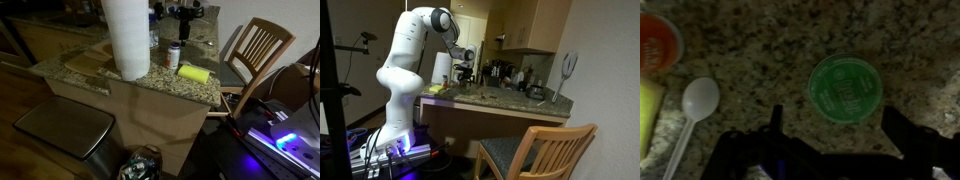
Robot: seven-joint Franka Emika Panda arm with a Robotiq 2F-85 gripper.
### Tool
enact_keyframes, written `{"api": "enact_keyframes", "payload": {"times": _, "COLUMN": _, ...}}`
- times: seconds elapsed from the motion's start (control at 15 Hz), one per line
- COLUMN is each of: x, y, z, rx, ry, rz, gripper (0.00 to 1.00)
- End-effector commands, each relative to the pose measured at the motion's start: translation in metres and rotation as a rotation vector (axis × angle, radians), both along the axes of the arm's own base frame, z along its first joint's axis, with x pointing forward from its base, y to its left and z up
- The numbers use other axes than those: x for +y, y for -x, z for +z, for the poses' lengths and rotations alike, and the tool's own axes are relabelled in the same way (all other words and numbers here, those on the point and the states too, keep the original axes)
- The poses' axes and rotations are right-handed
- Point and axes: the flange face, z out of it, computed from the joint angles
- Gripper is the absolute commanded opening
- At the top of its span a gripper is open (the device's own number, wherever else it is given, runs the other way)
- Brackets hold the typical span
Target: Move the green lid backwards
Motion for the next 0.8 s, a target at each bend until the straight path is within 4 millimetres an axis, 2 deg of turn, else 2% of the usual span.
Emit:
{"api": "enact_keyframes", "payload": {"times": 0.0, "x": 0.006, "y": 0.058, "z": 0.066, "rx": -0.101, "ry": 0.014, "rz": 0.031, "gripper": 1.0}}
{"api": "enact_keyframes", "payload": {"times": 0.27, "x": 0.003, "y": 0.107, "z": 0.158, "rx": -0.344, "ry": 0.062, "rz": -0.04, "gripper": 1.0}}
{"api": "enact_keyframes", "payload": {"times": 0.47, "x": -0.01, "y": 0.156, "z": 0.218, "rx": -0.471, "ry": -0.027, "rz": -0.115, "gripper": 1.0}}
{"api": "enact_keyframes", "payload": {"times": 0.53, "x": -0.023, "y": 0.173, "z": 0.229, "rx": -0.487, "ry": -0.089, "rz": -0.145, "gripper": 1.0}}
{"api": "enact_keyframes", "payload": {"times": 0.6, "x": -0.001, "y": 0.14, "z": 0.222, "rx": -0.436, "ry": -0.024, "rz": -0.095, "gripper": 1.0}}
{"api": "enact_keyframes", "payload": {"times": 0.73, "x": -0.016, "y": 0.168, "z": 0.241, "rx": -0.477, "ry": -0.06, "rz": -0.124, "gripper": 1.0}}
